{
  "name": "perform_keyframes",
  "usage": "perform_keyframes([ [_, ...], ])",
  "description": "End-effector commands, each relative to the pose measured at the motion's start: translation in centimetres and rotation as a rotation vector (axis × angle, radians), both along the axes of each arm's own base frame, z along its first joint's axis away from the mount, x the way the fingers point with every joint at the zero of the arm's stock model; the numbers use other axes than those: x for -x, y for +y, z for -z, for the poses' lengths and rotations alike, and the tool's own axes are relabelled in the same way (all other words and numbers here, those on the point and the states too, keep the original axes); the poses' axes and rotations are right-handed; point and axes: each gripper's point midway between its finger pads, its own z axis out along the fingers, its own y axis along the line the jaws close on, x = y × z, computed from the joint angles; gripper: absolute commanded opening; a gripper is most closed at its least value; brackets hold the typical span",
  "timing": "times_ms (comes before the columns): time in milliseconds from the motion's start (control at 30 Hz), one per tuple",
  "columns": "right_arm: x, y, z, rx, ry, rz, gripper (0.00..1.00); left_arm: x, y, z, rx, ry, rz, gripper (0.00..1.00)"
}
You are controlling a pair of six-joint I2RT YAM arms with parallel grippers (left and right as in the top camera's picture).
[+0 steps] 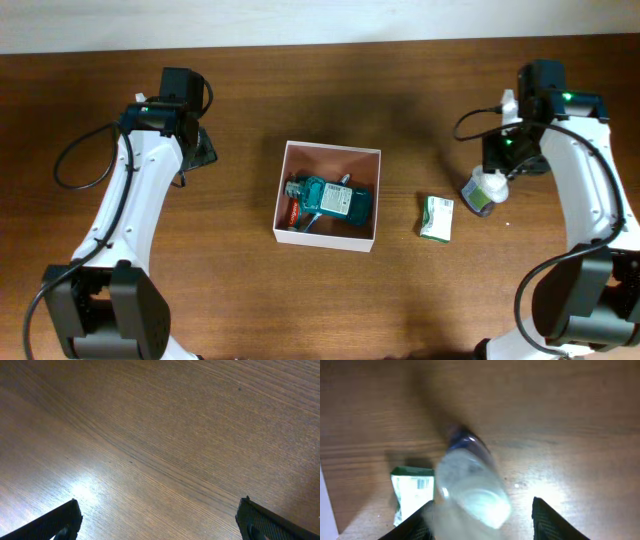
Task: Pack container
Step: 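Lower the right gripper and close it on the soap pump head, then lift the soap bottle and carry it over the box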
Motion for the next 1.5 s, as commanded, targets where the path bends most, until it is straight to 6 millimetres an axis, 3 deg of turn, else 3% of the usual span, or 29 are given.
perform_keyframes([
  [0,0.1,0.0,0.4,-0.036,0.007,0.028,0.53,0.0,0.3,-0.8,-0.013,-0.019,-0.003,0.99],
  [100,0.1,0.0,0.4,-0.036,0.007,0.028,0.47,0.0,0.3,-0.8,-0.013,-0.020,-0.003,0.99],
  [233,0.1,0.0,0.4,-0.037,0.006,0.027,0.28,0.0,0.3,-0.8,-0.013,-0.019,-0.003,0.99],
  [433,0.0,0.4,0.4,-0.058,-0.001,0.024,0.25,0.0,0.3,-0.8,-0.013,-0.019,-0.003,0.99],
  [567,-0.4,0.6,0.0,-0.072,-0.019,0.020,0.15,0.0,0.3,-0.8,-0.013,-0.020,-0.003,0.99],
  [667,-1.4,1.0,-1.3,-0.092,-0.065,0.011,0.15,0.0,0.3,-0.8,-0.013,-0.019,-0.003,0.99],
  [833,-3.5,2.4,-5.8,-0.095,-0.181,-0.039,0.15,0.0,0.3,-0.8,-0.013,-0.019,-0.003,0.99],
  [967,-4.3,6.0,-9.8,-0.075,-0.248,-0.195,0.15,0.0,0.3,-0.8,-0.013,-0.019,-0.003,0.99],
  [1167,-4.2,12.6,-13.2,-0.060,-0.310,-0.446,0.14,0.0,0.3,-0.8,-0.013,-0.019,-0.003,0.99],
  [1333,-3.3,18.1,-14.2,-0.028,-0.338,-0.622,0.13,0.0,0.3,-0.8,-0.013,-0.019,-0.003,0.99],
  [1467,-2.8,20.1,-14.2,0.013,-0.341,-0.677,0.13,0.0,0.3,-0.8,-0.013,-0.019,-0.003,0.99],
])
